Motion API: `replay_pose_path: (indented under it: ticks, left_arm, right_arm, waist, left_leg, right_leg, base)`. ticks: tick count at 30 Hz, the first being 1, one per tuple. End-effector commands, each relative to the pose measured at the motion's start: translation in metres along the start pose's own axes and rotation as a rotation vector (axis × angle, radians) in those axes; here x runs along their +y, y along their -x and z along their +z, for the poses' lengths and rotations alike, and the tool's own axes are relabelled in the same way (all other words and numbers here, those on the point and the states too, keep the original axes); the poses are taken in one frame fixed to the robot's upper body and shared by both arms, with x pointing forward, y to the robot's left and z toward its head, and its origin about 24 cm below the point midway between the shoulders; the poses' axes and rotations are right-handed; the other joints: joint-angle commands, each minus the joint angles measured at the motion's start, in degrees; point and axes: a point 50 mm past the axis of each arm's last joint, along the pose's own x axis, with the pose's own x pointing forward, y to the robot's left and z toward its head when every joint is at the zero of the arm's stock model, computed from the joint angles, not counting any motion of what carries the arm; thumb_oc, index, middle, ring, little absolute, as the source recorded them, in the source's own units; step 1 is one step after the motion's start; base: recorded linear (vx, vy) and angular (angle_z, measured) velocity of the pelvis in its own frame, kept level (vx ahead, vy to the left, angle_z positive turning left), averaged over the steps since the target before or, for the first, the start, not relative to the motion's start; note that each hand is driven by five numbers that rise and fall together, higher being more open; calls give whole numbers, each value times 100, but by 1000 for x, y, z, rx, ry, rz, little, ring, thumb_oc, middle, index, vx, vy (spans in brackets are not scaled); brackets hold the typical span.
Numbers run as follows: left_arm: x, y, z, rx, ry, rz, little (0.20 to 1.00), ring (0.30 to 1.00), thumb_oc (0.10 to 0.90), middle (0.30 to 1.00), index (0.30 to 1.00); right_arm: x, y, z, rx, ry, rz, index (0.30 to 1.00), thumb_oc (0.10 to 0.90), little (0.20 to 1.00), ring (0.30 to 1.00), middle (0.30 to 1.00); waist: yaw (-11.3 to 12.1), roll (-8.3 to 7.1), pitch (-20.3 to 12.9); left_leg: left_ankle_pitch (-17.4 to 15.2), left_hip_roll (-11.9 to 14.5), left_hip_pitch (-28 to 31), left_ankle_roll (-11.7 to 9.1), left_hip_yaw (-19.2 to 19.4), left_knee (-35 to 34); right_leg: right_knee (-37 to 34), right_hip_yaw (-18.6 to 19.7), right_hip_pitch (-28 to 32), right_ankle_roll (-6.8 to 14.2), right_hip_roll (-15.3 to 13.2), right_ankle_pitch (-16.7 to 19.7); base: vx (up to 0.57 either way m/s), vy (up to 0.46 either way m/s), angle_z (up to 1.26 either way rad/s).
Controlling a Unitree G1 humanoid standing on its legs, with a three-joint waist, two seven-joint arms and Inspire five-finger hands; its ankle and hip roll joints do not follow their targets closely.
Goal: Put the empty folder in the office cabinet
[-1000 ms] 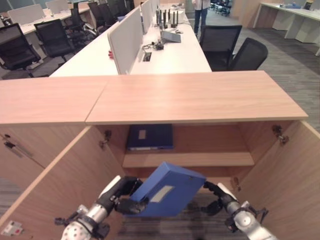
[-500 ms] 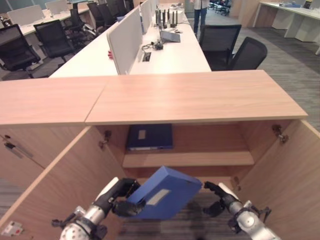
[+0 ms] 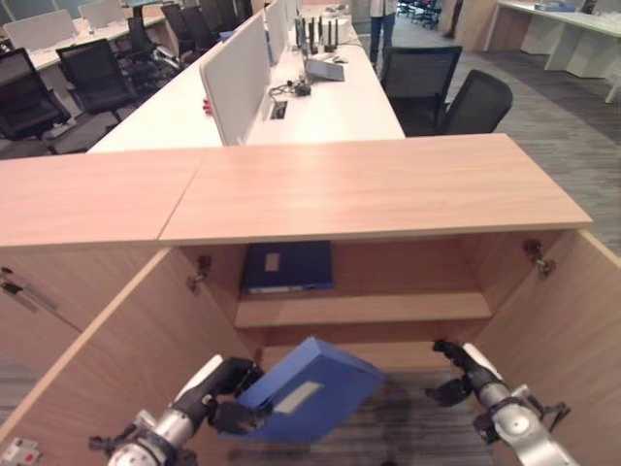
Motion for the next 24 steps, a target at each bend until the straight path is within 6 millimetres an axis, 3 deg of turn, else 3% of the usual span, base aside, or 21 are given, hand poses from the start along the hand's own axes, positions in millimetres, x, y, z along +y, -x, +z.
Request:
replay_pose_path:
  ticks: [1, 4, 11, 24]
  left_arm:
    - [26, -4, 57, -291, -98, 54, 300, 300, 400, 300, 300]
    - [26, -11, 71, -355, -136, 42, 300, 300, 400, 300, 300]
    - [29, -21, 89, -425, -223, 54, 300, 300, 400, 300, 300]
    - [25, -28, 133, -620, -229, -31, 300, 300, 400, 300, 300]
  right_arm:
    - [-26, -13, 76, -327, 33, -85, 900, 800, 900, 900, 900]
    - [-11, -16, 97, -413, 10, 2, 900, 800, 900, 900, 900]
    - [5, -15, 126, -522, 32, 112, 900, 800, 900, 900, 900]
    - [18, -15, 172, -678, 35, 193, 900, 800, 900, 900, 900]
  waist:
    - [-9, -312, -179]
    - [-6, -324, -194]
    - [15, -335, -231]
    - [22, -337, -290]
  left_leg:
    - [-371, 1, -22, -72, -159, -38]
    - [-363, 9, -16, -88, -145, -38]
    - [-366, 19, 4, -118, -139, -38]
    - [-382, 30, 43, -131, -125, -38]
  right_leg:
    - [48, 49, 398, 539, -372, -640]
    - [48, 71, 399, 536, -372, -644]
    - [48, 56, 408, 535, -378, -655]
    - [48, 79, 447, 530, -377, -666]
  base:
    - [0, 0, 0]
    - [0, 0, 0]
    - [0, 0, 0]
    - [0, 0, 0]
